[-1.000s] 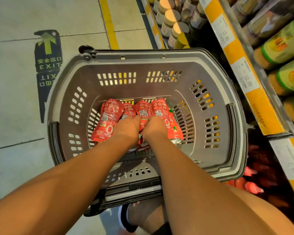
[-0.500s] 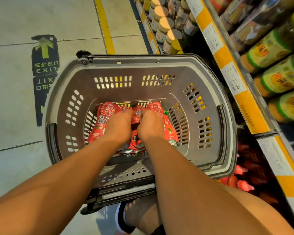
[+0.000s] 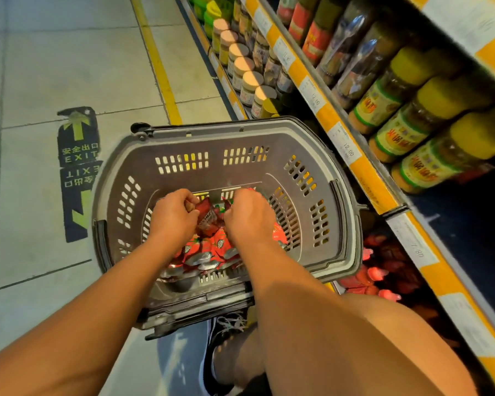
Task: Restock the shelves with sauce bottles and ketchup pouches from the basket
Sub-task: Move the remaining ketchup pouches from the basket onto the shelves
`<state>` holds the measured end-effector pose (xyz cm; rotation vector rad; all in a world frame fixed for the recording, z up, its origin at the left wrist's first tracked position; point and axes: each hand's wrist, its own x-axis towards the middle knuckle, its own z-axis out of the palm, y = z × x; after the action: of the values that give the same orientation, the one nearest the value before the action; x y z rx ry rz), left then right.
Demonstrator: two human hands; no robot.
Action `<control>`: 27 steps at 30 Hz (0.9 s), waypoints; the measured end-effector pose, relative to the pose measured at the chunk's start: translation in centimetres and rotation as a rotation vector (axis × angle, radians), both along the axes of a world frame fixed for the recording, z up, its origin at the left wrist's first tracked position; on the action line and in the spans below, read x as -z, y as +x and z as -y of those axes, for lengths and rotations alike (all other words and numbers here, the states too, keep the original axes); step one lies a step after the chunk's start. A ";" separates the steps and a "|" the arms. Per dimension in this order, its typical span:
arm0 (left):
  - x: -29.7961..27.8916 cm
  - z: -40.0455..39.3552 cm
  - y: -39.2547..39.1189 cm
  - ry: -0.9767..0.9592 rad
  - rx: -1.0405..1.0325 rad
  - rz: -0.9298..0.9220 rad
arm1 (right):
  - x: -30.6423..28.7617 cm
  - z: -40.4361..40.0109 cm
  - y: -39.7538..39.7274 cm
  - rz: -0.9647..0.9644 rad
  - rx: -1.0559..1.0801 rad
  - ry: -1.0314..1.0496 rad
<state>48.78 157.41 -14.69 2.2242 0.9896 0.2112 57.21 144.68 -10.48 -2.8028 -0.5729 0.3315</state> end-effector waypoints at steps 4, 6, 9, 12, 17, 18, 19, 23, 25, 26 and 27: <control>-1.4 0.1 -1.8 -0.235 -0.139 0.086 | -2.2 2.0 -0.3 0.031 0.007 0.018; -2.2 0.5 -2.6 -0.344 -0.203 0.154 | -3.3 3.1 -0.4 0.010 0.041 0.037; -3.6 1.3 -3.9 -0.392 -0.245 0.257 | -4.9 4.6 -0.6 -0.016 0.126 0.076; -5.5 1.7 -4.4 -0.407 -0.246 0.321 | -6.3 6.1 -1.3 -0.005 0.191 0.160; -10.1 2.9 -4.4 -0.343 -0.149 0.424 | -8.9 8.9 -2.8 0.020 0.353 0.346; -11.1 3.4 -4.4 -0.326 -0.133 0.446 | -9.5 9.5 -3.0 0.021 0.382 0.398; -12.1 3.8 -4.3 -0.317 -0.119 0.468 | -10.0 10.1 -3.3 0.022 0.411 0.450; -15.5 5.9 -4.3 -0.283 -0.089 0.543 | -12.1 12.7 -4.5 0.049 0.522 0.671; -16.7 6.9 -4.6 -0.290 -0.075 0.593 | -13.1 14.2 -5.2 0.075 0.556 0.785; -17.2 7.3 -4.6 -0.295 -0.065 0.608 | -13.6 15.1 -5.5 0.097 0.575 0.833; -17.7 7.6 -4.6 -0.312 -0.055 0.618 | -14.0 16.0 -5.8 0.125 0.593 0.878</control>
<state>44.15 149.81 3.02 1.6864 0.6815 0.6740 51.39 128.66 3.57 -1.9964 0.1125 -0.1877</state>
